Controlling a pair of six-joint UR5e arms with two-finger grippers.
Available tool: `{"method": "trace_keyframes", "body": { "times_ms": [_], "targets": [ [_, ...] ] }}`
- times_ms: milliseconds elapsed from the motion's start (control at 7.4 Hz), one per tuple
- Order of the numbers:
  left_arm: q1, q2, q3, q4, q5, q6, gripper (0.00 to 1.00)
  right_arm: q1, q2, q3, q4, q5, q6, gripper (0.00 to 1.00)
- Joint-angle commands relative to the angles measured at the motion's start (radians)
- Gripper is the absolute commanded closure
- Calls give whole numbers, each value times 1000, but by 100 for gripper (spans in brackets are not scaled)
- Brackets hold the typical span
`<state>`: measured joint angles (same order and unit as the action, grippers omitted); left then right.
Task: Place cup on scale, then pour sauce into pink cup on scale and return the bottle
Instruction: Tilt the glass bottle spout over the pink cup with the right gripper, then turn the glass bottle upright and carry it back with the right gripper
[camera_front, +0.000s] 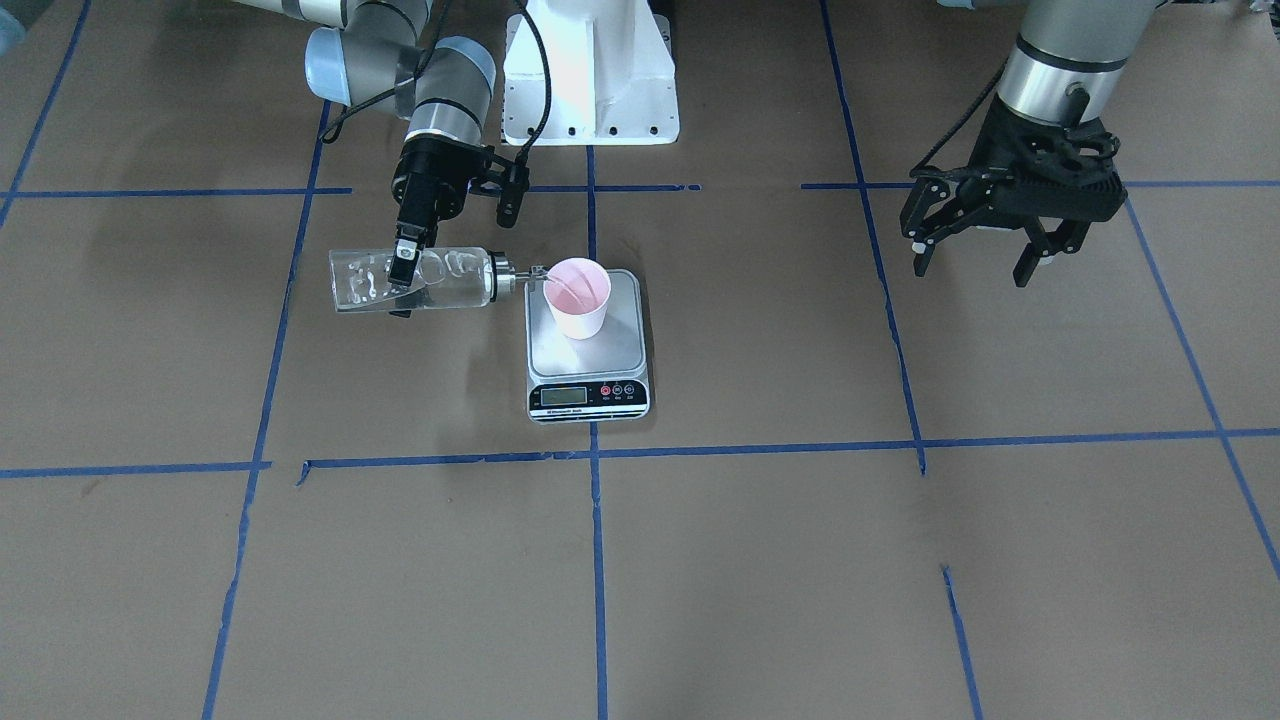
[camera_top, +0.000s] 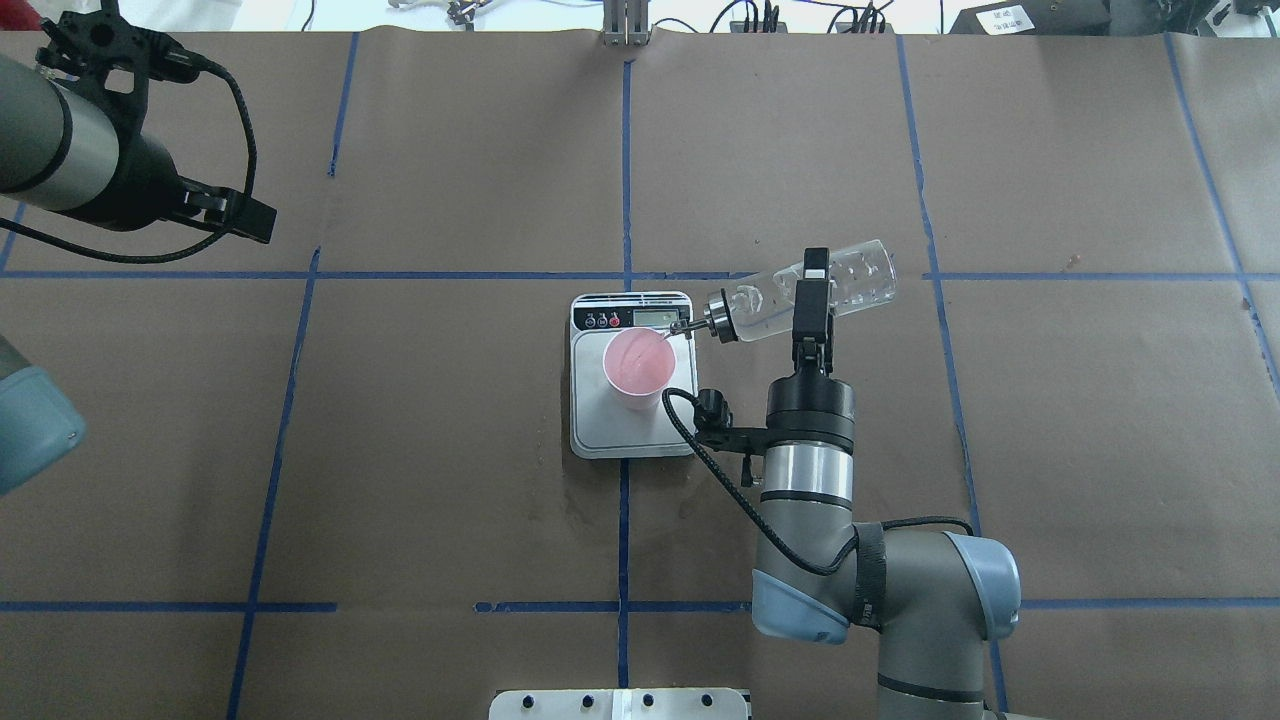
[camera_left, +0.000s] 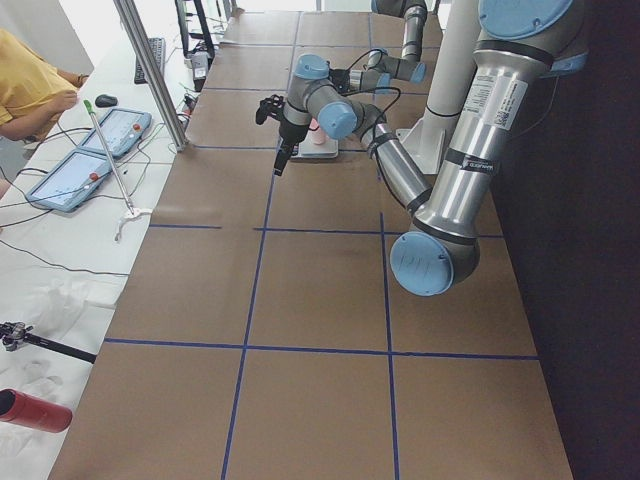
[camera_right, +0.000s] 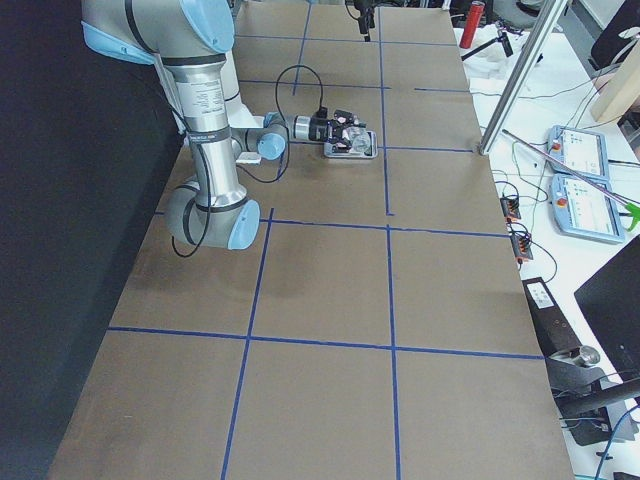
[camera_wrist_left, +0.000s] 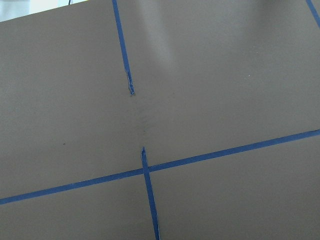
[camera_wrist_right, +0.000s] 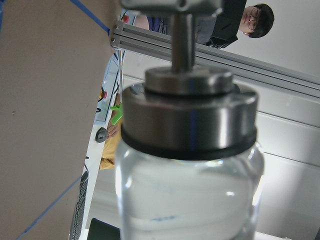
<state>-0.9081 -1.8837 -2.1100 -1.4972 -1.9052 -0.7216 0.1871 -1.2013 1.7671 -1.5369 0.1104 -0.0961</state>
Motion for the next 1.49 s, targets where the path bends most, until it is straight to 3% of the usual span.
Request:
{"method": "trace_keyframes", "body": {
  "times_ms": [0, 270, 405, 541, 676, 946, 1081, 1351],
  "targets": [
    [0, 0, -1, 0, 0, -1, 0, 0, -12, 2, 42, 11, 107, 100],
    [0, 0, -1, 0, 0, -1, 0, 0, -43, -5, 81, 24, 305, 100],
    [0, 0, -2, 0, 1, -1, 0, -9, -46, -12, 166, 107, 540, 100],
    [2, 0, -2, 0, 2, -1, 0, -23, -44, -14, 190, 159, 662, 100],
    [2, -2, -2, 0, 2, -1, 0, -40, -41, -11, 198, 161, 802, 100],
    [2, -2, -5, 0, 2, -2, 0, -57, -35, -6, 247, 210, 1253, 100],
    [2, -2, -4, 2, 2, -2, 0, -55, -49, -11, 358, 231, 1348, 100],
    [2, -3, -5, 2, 3, -4, 0, -54, -163, -15, 662, 256, 1368, 100]
  ]
}}
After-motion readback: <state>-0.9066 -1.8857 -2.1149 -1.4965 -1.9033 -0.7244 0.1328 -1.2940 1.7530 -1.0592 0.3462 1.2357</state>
